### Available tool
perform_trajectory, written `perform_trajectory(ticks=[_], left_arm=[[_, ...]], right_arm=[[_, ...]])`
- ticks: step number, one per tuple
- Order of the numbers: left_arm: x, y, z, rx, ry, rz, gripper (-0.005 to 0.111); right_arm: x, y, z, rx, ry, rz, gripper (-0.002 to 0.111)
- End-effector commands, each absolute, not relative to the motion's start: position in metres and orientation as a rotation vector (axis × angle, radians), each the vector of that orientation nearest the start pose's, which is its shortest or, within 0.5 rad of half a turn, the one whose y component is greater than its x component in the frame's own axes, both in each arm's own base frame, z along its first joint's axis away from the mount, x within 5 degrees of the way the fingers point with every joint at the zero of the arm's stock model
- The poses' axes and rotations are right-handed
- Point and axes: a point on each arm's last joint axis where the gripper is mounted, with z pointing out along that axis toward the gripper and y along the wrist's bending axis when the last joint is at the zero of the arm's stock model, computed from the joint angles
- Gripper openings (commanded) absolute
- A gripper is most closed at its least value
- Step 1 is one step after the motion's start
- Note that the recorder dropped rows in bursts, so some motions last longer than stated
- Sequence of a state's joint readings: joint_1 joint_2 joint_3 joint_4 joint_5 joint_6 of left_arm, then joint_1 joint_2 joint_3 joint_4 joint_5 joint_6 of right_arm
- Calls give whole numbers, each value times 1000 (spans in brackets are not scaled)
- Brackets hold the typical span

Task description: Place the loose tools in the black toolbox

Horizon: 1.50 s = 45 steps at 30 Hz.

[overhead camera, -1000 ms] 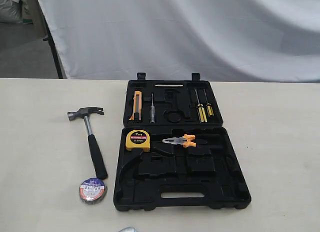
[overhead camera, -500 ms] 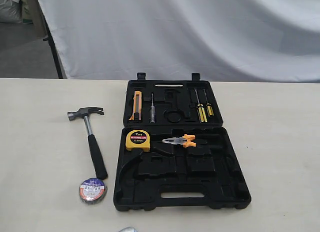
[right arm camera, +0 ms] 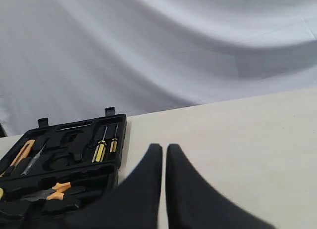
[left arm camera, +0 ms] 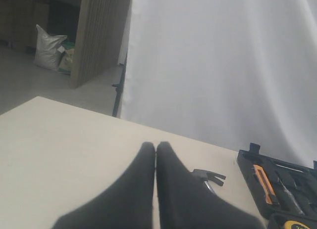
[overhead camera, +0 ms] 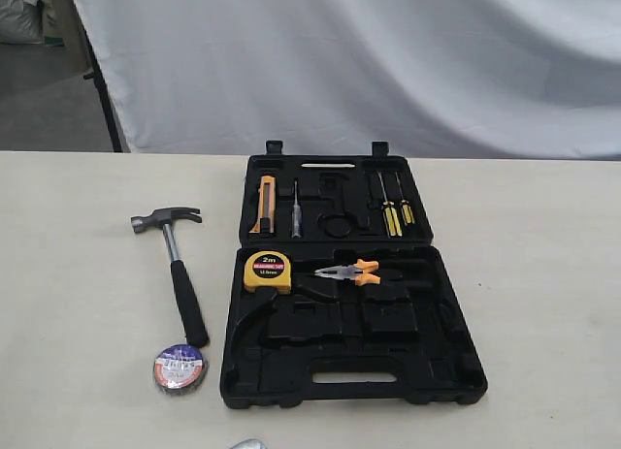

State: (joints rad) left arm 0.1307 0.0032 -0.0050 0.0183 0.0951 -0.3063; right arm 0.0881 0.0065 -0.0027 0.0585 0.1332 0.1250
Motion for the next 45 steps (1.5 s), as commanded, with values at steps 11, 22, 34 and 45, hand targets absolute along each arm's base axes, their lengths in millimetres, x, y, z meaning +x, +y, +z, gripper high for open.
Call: perform_trajectory(ticks=[11,22,34,45], left_arm=[[55,9,208,-346,1526,-103,1],[55,9,208,-346,1526,-103,1],[55,9,208,-346,1526,-103,1],[55,9,208,-346,1526,-103,1]], right_arm=[[54,3,227,235,1326,415,-1],[77,13,236,143,1587,394,-1],[131,93,229,-325,1988,587,-1],[166,197,216,-674,2149,628,26]])
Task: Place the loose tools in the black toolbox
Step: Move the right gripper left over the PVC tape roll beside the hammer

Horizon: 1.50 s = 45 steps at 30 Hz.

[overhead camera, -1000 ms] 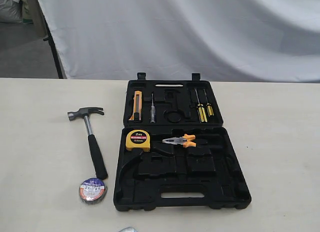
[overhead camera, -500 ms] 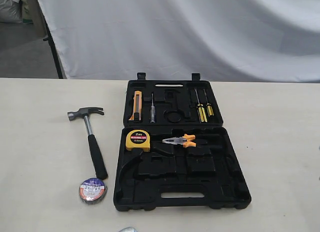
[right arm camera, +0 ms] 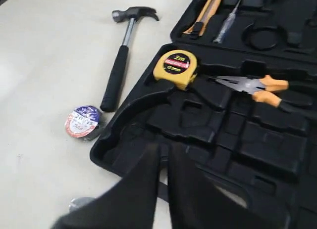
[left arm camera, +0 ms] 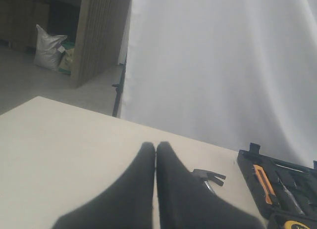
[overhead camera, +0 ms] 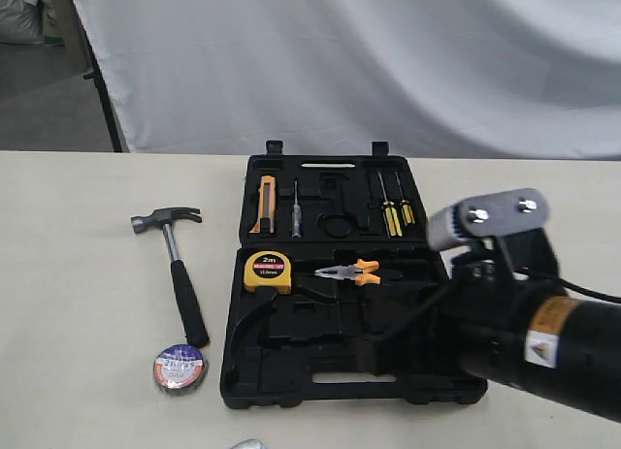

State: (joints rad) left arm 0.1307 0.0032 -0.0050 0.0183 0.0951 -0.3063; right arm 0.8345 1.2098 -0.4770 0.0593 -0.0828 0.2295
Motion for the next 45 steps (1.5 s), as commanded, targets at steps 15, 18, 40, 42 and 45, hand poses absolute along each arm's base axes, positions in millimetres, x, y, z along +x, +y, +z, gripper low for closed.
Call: perform_trajectory(ticks=[15,18,40,42,45], left_arm=[[55,9,208,-346,1526,-103,1],[55,9,208,-346,1526,-103,1],[55,9,208,-346,1526,-103,1],[55,9,208,-346,1526,-103,1],[55,9,208,-346,1526,-103,1]], right_arm=[[204,349,182,-1363,2097,414,67],[211,370,170,-1422,2090,392,67],[218,407,135,-1518,2157,353,83],[215,410,136,-1534,2132,357,88],[217,409,135,-1547,2128,343,88]])
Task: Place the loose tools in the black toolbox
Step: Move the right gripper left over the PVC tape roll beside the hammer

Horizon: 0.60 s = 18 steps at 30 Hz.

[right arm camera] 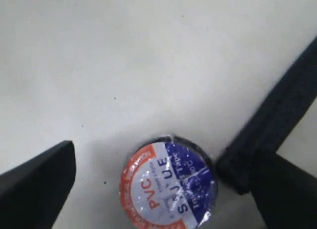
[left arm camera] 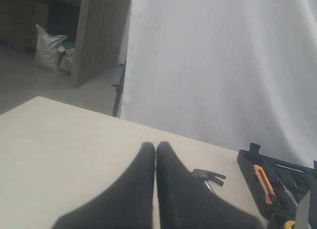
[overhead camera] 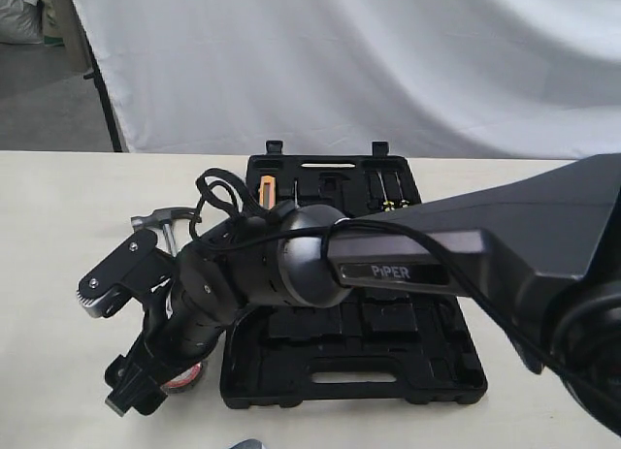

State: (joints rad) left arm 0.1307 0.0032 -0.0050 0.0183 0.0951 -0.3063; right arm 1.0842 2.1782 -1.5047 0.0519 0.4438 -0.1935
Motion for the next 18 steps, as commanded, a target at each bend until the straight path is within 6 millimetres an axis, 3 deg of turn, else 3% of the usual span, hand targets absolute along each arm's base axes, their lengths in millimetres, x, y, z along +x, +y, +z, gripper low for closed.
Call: perform_trajectory(ticks=[1,18], left_arm=[[55,9,208,-346,1526,-103,1],[55,9,208,-346,1526,-103,1]], right_arm=[[219,407,135,-1554,2124,329,88],[218,402,132,-1570,2193,313,88]])
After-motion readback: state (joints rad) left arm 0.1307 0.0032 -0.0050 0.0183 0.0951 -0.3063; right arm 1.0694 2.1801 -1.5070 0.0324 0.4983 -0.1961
